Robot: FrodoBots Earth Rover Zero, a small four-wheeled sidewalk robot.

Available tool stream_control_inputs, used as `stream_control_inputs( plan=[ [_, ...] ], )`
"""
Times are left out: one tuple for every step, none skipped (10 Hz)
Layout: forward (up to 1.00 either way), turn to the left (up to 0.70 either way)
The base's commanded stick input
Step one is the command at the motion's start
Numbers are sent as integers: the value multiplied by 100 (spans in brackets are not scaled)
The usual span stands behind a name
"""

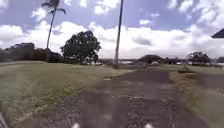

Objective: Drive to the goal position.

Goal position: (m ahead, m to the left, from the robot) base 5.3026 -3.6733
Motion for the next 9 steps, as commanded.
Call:
stream_control_inputs(
  plan=[
    [70,-35],
    [70,-35],
    [70,-35],
    [70,-35],
    [70,-35],
    [70,-35],
    [70,-35],
    [70,-20],
    [70,0]
  ],
)
